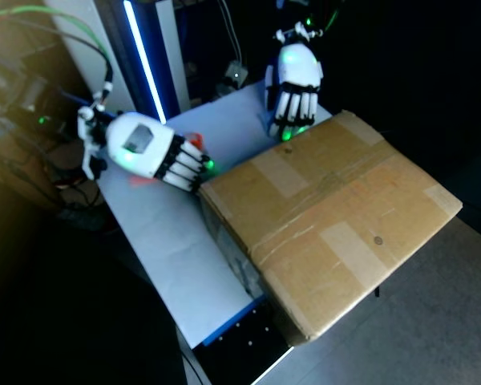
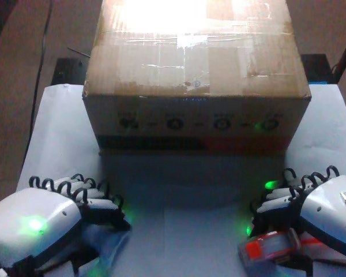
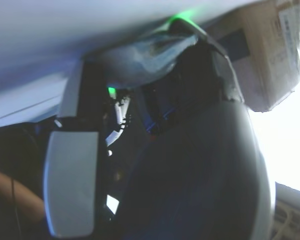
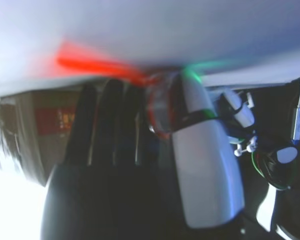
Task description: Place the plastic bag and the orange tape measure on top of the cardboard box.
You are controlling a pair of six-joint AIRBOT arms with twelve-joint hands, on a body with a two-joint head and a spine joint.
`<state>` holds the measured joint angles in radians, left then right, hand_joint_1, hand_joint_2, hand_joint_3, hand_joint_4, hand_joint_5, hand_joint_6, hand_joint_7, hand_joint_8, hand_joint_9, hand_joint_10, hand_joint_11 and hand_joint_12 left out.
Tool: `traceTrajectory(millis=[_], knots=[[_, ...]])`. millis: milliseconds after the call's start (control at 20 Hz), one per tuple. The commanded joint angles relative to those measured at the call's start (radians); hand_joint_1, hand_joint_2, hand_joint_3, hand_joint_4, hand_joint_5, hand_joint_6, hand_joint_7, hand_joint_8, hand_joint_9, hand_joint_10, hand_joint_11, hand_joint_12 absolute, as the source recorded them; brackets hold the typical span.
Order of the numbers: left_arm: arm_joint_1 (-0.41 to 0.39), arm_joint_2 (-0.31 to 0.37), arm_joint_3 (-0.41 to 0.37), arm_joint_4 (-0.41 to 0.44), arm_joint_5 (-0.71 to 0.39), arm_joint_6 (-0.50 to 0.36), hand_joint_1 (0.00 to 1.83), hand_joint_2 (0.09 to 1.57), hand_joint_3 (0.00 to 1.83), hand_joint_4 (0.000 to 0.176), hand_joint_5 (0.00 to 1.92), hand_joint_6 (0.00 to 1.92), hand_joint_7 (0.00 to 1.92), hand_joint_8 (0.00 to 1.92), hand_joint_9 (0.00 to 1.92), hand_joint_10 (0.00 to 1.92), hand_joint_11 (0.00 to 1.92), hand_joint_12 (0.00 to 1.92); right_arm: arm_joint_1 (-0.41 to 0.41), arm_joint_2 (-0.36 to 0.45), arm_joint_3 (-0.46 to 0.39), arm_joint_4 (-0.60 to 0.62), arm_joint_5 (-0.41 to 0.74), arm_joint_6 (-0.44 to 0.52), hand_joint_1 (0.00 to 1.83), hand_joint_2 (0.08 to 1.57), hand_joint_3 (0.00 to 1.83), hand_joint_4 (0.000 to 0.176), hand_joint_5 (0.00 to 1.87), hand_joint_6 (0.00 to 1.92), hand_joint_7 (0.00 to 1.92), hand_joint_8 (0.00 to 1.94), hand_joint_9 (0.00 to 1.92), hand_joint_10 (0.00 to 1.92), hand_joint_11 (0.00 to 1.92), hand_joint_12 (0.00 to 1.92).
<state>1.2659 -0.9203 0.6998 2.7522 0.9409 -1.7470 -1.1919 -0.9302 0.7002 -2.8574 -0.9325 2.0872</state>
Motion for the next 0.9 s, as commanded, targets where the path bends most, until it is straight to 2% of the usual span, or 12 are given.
traceTrajectory(millis=[0, 50, 150, 250, 350, 500, 600, 650, 700, 750, 800, 850], knots=[[0.023, -0.025, 0.012, -0.077, -0.204, 0.036, 1.32, 1.26, 0.0, 0.0, 0.81, 1.2, 0.52, 1.53, 0.67, 1.6, 0.52, 1.63, 0.0, -0.013, 0.002, -0.002, 0.013, 0.004, 1.35, 1.23, 0.0, 0.0, 0.74, 1.01, 0.73, 1.53, 0.71, 1.61, 0.78, 1.69], [0.023, -0.03, 0.018, -0.082, -0.199, 0.036, 1.35, 1.21, 0.0, 0.0, 0.76, 1.14, 0.74, 1.36, 0.77, 1.53, 0.62, 1.6, 0.003, -0.013, 0.002, -0.002, 0.013, 0.004, 1.34, 1.25, 0.0, 0.0, 0.74, 0.98, 0.68, 1.57, 0.68, 1.68, 0.83, 1.75], [0.023, -0.035, 0.026, -0.088, -0.188, 0.036, 1.35, 1.23, 0.0, 0.0, 0.69, 1.13, 0.72, 1.42, 0.78, 1.57, 0.71, 1.58, 0.006, -0.013, 0.002, -0.002, 0.013, 0.004, 1.34, 1.26, 0.0, 0.0, 0.75, 0.94, 0.64, 1.6, 0.65, 1.74, 0.9, 1.82], [0.023, -0.036, 0.027, -0.092, -0.169, 0.036, 1.35, 1.23, 0.0, 0.0, 0.7, 1.1, 0.7, 1.44, 0.79, 1.57, 0.77, 1.59, 0.01, -0.013, 0.002, -0.002, 0.012, 0.004, 1.23, 1.22, 0.0, 0.0, 0.87, 0.88, 0.74, 1.65, 0.95, 1.75, 0.98, 1.85], [0.023, -0.035, 0.027, -0.093, -0.152, 0.036, 1.35, 1.23, 0.0, 0.0, 0.71, 1.13, 0.7, 1.43, 0.8, 1.54, 0.76, 1.57, 0.016, -0.012, 0.002, -0.003, 0.012, 0.004, 1.23, 1.22, 0.0, 0.0, 0.88, 0.87, 0.73, 1.66, 0.98, 1.85, 1.02, 1.92], [0.01, -0.029, 0.024, -0.086, -0.108, 0.035, 1.35, 1.22, 0.0, 0.0, 0.72, 1.12, 0.72, 1.39, 0.81, 1.51, 0.75, 1.49, 0.034, -0.005, -0.003, -0.015, 0.004, 0.004, 1.24, 1.2, 0.0, 0.0, 0.9, 0.83, 0.76, 1.62, 0.99, 1.79, 1.0, 1.9], [-0.017, -0.017, 0.022, -0.068, -0.085, 0.034, 1.36, 1.19, 0.0, 0.0, 0.76, 1.13, 0.77, 1.31, 0.85, 1.41, 0.7, 1.44, 0.044, 0.002, -0.012, -0.03, -0.018, 0.004, 1.23, 1.21, 0.0, 0.0, 0.92, 0.82, 0.72, 1.66, 1.01, 1.9, 1.08, 1.92], [-0.031, -0.011, 0.02, -0.057, -0.072, 0.033, 1.46, 1.18, 0.01, 0.0, 0.74, 1.1, 0.78, 1.25, 0.84, 1.35, 0.67, 1.69, 0.045, 0.012, -0.019, -0.035, -0.037, 0.004, 1.23, 1.21, 0.0, 0.0, 0.93, 0.81, 0.72, 1.66, 1.02, 1.89, 1.08, 1.92], [-0.053, -0.001, 0.02, -0.042, -0.054, 0.031, 1.48, 1.17, 0.0, 0.0, 0.77, 1.04, 0.81, 1.17, 0.86, 1.29, 0.73, 1.72, 0.047, 0.027, -0.03, -0.04, -0.059, 0.004, 1.21, 1.1, 0.0, 0.0, 1.06, 0.83, 0.89, 1.81, 1.07, 1.92, 1.16, 1.92], [-0.065, 0.005, 0.02, -0.03, -0.044, 0.025, 1.48, 1.17, 0.0, 0.0, 0.77, 1.04, 0.81, 1.17, 0.86, 1.29, 0.73, 1.72, 0.047, 0.034, -0.035, -0.043, -0.069, 0.004, 1.21, 1.1, 0.0, 0.0, 1.06, 0.83, 0.89, 1.81, 1.07, 1.92, 1.16, 1.92], [-0.078, 0.013, 0.021, -0.008, -0.029, 0.003, 1.48, 1.17, 0.0, 0.0, 0.73, 1.12, 0.76, 1.2, 0.86, 1.27, 0.76, 1.71, 0.05, 0.043, -0.041, -0.047, -0.081, 0.004, 1.2, 1.07, 0.0, 0.0, 1.09, 0.82, 0.96, 1.92, 1.14, 1.92, 1.24, 1.92], [-0.081, 0.019, 0.024, 0.013, -0.012, -0.033, 1.36, 1.19, 0.0, 0.0, 0.72, 1.2, 0.75, 1.26, 0.89, 1.38, 0.79, 1.4, 0.052, 0.047, -0.043, -0.049, -0.085, 0.004, 1.2, 1.06, 0.0, 0.0, 1.1, 0.81, 0.98, 1.93, 1.15, 1.92, 1.26, 1.92]])
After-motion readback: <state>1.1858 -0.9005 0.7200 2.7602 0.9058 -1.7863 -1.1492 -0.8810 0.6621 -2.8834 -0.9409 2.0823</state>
